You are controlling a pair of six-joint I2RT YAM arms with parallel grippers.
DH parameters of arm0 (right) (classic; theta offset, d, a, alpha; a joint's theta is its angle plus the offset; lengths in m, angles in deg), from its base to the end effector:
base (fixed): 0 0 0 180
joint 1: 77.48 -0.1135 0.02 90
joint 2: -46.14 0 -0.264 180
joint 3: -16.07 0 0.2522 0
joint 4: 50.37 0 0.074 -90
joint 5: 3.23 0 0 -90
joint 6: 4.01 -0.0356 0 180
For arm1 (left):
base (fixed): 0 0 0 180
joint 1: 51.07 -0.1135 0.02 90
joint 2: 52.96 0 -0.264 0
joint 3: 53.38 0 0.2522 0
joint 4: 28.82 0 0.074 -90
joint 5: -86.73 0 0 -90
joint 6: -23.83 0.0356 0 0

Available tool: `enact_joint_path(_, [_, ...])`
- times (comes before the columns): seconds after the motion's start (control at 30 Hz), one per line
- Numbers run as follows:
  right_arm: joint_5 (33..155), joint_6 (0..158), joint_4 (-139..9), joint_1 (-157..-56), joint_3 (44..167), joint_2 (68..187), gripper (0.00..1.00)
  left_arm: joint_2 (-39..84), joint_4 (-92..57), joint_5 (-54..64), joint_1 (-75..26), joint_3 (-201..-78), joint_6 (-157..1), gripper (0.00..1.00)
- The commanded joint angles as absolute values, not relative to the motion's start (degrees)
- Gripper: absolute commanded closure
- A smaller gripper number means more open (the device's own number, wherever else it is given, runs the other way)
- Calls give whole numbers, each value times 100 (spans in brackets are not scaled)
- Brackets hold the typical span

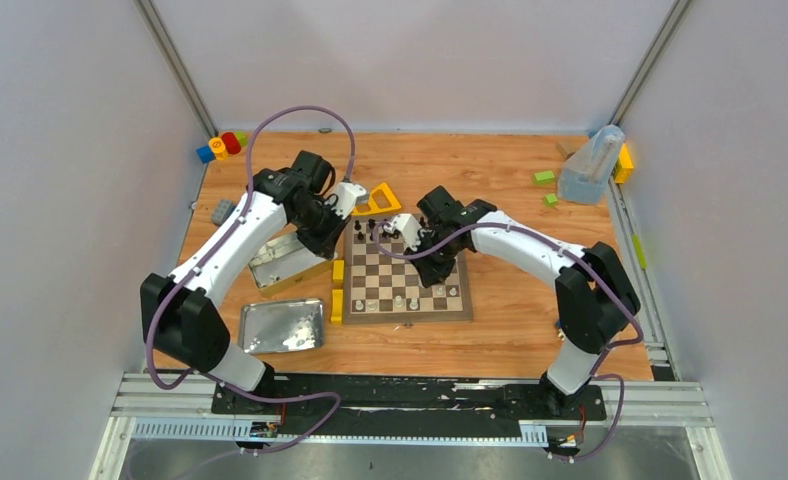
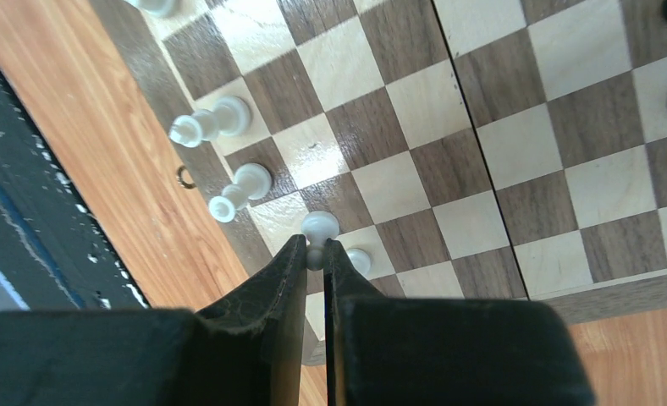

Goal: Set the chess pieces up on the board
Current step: Place the chess piece on the chessboard.

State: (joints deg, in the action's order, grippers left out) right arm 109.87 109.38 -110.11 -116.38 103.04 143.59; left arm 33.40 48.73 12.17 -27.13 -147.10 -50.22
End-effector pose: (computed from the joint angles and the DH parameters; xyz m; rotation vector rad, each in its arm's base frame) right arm 0.2545 0.2233 0.2290 -1.5272 2.3351 0.6302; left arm 0.2613 -0.1264 0.3074 1.0129 2.5979 -0.4109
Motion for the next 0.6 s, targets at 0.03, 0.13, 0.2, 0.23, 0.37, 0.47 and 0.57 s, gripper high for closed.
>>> enact_joint_path(0.03, [10331,11100,-11244,-11820,10581,14589,100,3371,5045,892,-2733,-14654,-4893,99])
enact_joint_path(0.13, [10271,11103,-11262,-11854,10586,14676,100,3401,5031,878,-2733,-14634,-4900,99])
enact_joint_path(0.2, [10265,11110,-11278,-11888,10593,14730,100,3412,5018,889,-2734,-14621,-4907,99])
enact_joint_path(0.23, [10242,11112,-11290,-11910,10594,14760,100,3426,5021,896,-2734,-14618,-4910,99])
enact_joint_path(0.37, [10169,11128,-11299,-11969,10631,14846,100,3459,5026,904,-2734,-14650,-4925,99])
enact_joint_path(0.47, [10137,11130,-11308,-11992,10678,14900,100,3482,5046,911,-2729,-14672,-4929,99])
enact_joint_path(0.57, [10123,11125,-11315,-12023,10712,14946,100,3492,5039,875,-2734,-14664,-4928,99])
